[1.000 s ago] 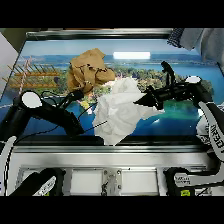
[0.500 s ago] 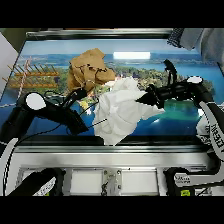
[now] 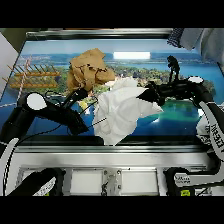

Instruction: Fold the clothes and pants, and hang the long-sleeved shirts on hangers.

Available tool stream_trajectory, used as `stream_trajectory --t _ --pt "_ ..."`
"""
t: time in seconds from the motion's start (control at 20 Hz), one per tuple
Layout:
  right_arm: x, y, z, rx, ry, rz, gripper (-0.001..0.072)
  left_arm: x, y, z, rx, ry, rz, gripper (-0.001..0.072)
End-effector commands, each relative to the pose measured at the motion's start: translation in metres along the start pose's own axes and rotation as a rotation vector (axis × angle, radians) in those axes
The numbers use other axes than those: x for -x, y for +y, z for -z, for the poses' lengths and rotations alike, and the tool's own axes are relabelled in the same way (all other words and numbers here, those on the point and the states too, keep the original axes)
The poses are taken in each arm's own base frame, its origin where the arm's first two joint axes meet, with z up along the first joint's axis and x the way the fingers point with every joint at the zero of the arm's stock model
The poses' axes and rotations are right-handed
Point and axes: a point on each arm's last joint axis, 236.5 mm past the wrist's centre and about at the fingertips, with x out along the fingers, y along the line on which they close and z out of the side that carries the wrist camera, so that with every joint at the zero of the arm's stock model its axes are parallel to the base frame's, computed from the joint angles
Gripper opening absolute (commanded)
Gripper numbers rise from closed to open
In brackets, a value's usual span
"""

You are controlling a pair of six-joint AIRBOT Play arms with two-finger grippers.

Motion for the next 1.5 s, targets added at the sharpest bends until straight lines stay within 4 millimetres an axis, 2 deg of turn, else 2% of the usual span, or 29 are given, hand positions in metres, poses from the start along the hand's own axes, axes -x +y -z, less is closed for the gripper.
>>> stream_trajectory --t 0.0,0.4,0.65,0.7,0.8,0.85,1.35,1.4,1.45 --pt "0.0 0.002 -0.006 0.008 -0.025 -0.008 0.001 0.0 0.001 -0.001 0.015 -0.005 -0.005 0.0428" --pt "0.0 0.001 -0.007 0.009 -0.029 -0.005 0.001 0.009 0.016 0.005 0.089 -0.022 -0.018 0.0428" --pt "0.0 -0.003 -0.006 0.007 -0.026 0.014 0.001 0.009 0.011 0.007 0.089 -0.01 0.002 0.0426" --pt "0.0 -0.004 -0.006 0.007 -0.026 0.018 0.001 0.009 0.011 0.008 0.089 -0.009 0.003 0.0373" --pt "0.0 -0.005 -0.006 0.008 -0.026 0.022 0.001 0.009 0.011 0.008 0.088 -0.008 0.003 0.01" --pt "0.0 -0.005 -0.006 0.007 -0.026 0.022 0.001 0.009 0.011 0.008 0.087 -0.008 0.003 0.0017" --pt "0.0 -0.005 -0.006 0.007 -0.026 0.022 0.0033 0.009 0.014 0.009 0.061 -0.005 -0.011 0.0016" --pt "0.0 -0.005 -0.006 0.007 -0.026 0.022 0.0134 0.009 0.015 0.008 0.056 -0.01 -0.015 0.0016" --pt "0.0 -0.005 -0.006 0.006 -0.026 0.022 0.0321 0.009 0.017 0.007 0.056 -0.014 -0.02 0.0016"
